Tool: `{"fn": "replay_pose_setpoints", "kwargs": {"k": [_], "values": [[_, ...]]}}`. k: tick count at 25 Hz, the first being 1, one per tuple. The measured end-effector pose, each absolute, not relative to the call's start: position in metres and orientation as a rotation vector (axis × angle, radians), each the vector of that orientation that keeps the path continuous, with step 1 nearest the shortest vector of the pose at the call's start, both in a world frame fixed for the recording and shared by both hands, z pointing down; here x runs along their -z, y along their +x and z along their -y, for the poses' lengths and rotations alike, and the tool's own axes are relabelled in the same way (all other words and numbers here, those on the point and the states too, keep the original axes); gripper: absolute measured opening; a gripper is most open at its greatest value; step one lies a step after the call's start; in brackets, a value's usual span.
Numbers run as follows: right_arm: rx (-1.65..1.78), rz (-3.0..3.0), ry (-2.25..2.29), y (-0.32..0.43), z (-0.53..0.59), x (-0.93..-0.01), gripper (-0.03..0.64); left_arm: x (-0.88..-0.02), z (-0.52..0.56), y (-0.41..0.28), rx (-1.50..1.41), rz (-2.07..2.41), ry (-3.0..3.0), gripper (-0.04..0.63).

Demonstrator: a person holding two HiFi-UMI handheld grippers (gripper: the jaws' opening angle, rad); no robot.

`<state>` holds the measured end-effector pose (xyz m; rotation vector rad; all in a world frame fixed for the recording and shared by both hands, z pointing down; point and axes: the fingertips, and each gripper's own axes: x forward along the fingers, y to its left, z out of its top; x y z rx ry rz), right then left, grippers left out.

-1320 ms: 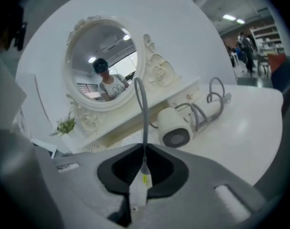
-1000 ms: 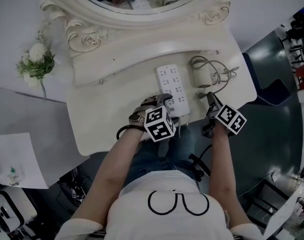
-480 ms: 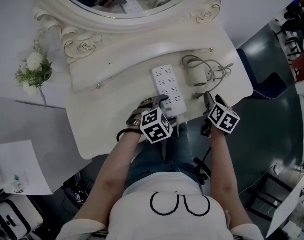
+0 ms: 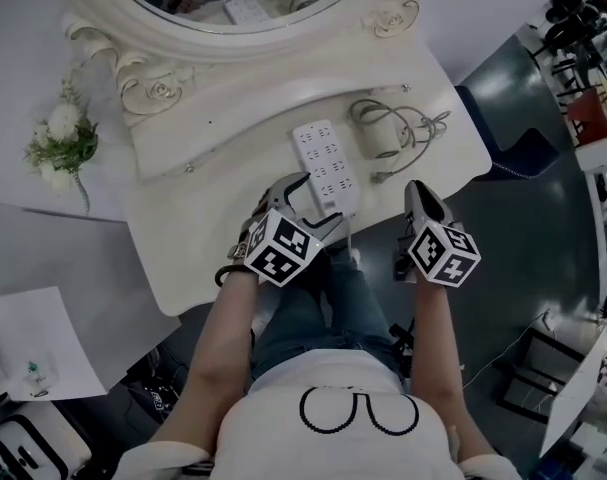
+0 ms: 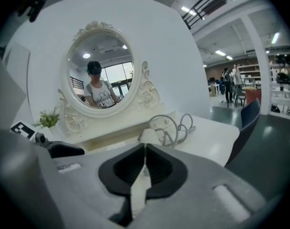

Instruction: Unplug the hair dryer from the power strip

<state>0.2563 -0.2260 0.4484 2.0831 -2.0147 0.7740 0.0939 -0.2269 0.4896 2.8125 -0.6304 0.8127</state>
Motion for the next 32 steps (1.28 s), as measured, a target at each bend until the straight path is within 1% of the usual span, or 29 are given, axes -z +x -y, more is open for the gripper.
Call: {"fn": "replay_pose_setpoints", "kwargs": {"k": [1, 5, 6, 7, 9, 10, 14, 24, 32], "values": [[-0.723, 2.024, 2.074, 0.253, 0.224, -0.441, 0.0, -0.482, 0.229, 0.09, -0.767, 0.671, 2.813, 0.374], [-0.525, 2.043, 2.05, 0.243, 0.214, -0.414, -0.002, -0.453, 0.233, 0.079, -0.602, 0.798, 2.824, 0.37], [-0.479, 2.052, 2.051, 0.24, 0.211, -0.407, -0.002, -0.445, 0.234, 0.076, -0.572, 0.837, 2.833, 0.35], [-0.435, 2.06, 2.053, 0.237, 0.209, -0.4, -0.002, -0.437, 0.235, 0.072, -0.545, 0.898, 2.837, 0.285], [-0.362, 2.071, 2.057, 0.232, 0.201, -0.387, -0.002, -0.422, 0.238, 0.061, -0.474, 1.043, 2.814, 0.017], [-0.338, 2.076, 2.06, 0.23, 0.196, -0.381, -0.002, -0.413, 0.236, 0.057, -0.421, 1.089, 2.794, -0.003], [-0.267, 2.121, 2.059, 0.226, 0.172, -0.36, -0.002, -0.379, 0.218, 0.055, -0.262, 1.161, 2.775, -0.002], [-0.077, 2.22, 2.055, 0.211, 0.123, -0.3, -0.002, -0.305, 0.172, 0.046, -0.168, 1.299, 2.902, -0.002], [0.019, 2.228, 2.09, 0.212, 0.112, -0.27, -0.003, -0.276, 0.165, 0.04, -0.082, 1.349, 2.935, -0.002]]}}
